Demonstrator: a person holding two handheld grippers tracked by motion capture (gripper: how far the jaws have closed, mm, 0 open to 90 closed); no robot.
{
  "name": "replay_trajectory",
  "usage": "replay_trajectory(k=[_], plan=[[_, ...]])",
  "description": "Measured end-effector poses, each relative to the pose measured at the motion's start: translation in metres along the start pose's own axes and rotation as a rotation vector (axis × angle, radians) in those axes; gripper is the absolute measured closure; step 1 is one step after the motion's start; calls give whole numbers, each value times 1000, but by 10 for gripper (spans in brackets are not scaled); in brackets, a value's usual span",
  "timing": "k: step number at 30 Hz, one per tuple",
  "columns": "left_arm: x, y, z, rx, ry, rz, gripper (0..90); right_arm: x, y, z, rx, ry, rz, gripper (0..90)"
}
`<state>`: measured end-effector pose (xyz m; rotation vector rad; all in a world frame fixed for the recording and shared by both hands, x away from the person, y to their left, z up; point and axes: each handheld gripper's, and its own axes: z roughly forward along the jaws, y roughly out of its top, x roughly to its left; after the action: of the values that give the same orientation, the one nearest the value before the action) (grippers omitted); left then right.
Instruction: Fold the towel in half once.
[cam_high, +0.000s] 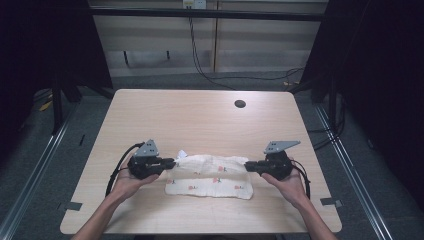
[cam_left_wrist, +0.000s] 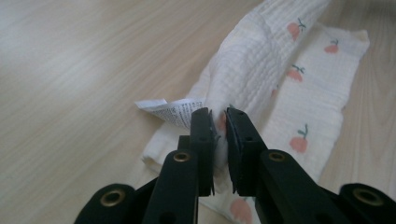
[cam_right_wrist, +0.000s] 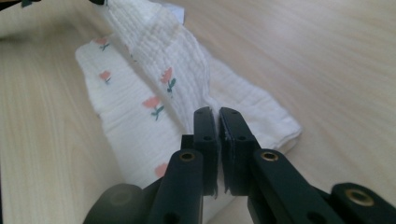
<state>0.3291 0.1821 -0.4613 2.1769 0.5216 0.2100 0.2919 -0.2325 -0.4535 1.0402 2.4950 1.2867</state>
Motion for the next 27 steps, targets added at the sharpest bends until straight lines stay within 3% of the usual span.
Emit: replay_trajectory(k=[4, 8, 13, 15, 17, 21, 24, 27], plan=[[-10, -9, 3, 39, -5, 16, 792, 4, -18, 4, 37, 15, 8, 836], [-19, -18, 8, 88, -48, 30, 783, 9, -32, 8, 81, 27, -11, 824], [-27, -22, 6, 116, -64, 43, 757, 13, -40, 8, 80, 44, 3, 784], [-29, -25, 4, 125, -69, 48, 739, 17, -43, 10, 103, 46, -2, 773], [-32, -29, 2, 126, -81, 38, 684, 20, -47, 11, 113, 46, -7, 742], [-35, -33, -12, 110, -98, 21, 643, 25, -49, 8, 116, 44, -20, 693], [-30, -27, -31, 36, -69, 9, 652, 32, -51, 1, 93, 43, -28, 665], [-23, -26, -35, -3, -57, -22, 669, 37, -50, -3, 72, 53, -30, 667]])
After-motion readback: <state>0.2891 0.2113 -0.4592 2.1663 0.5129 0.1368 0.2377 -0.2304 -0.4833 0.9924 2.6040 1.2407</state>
